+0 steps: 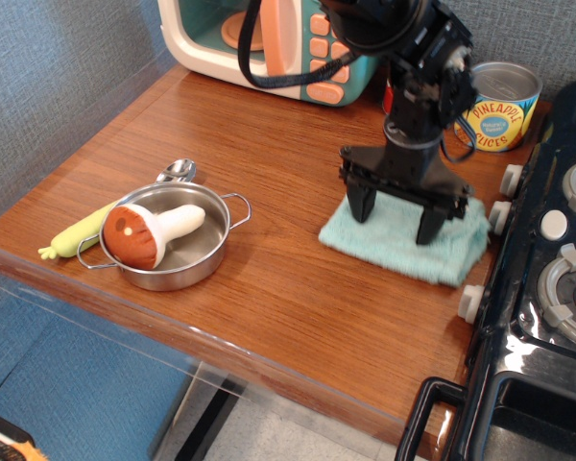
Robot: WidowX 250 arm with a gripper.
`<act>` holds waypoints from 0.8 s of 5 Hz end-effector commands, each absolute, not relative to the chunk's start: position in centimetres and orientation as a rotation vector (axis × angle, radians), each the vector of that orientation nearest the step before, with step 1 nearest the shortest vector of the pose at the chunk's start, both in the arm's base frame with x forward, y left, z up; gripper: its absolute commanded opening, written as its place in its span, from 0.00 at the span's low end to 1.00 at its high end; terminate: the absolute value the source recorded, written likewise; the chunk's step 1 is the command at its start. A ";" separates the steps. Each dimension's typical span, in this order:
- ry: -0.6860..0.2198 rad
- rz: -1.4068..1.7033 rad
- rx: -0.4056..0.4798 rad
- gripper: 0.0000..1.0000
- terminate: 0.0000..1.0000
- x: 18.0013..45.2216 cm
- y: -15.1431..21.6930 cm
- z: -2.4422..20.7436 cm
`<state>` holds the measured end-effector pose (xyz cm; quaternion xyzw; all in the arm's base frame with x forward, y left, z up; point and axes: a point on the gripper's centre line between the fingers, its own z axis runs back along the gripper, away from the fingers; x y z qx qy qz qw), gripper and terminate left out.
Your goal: Move the blue cloth near the table's edge towards the metal cans.
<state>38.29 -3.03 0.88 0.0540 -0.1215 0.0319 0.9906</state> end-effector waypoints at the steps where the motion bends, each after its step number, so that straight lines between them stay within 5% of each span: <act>1: -0.244 0.166 0.136 1.00 0.00 40.2 2.0 -0.1; 3: -0.288 0.189 0.037 1.00 0.00 42.4 2.4 0.9; 4: -0.329 0.198 -0.021 1.00 0.00 43.5 2.3 3.9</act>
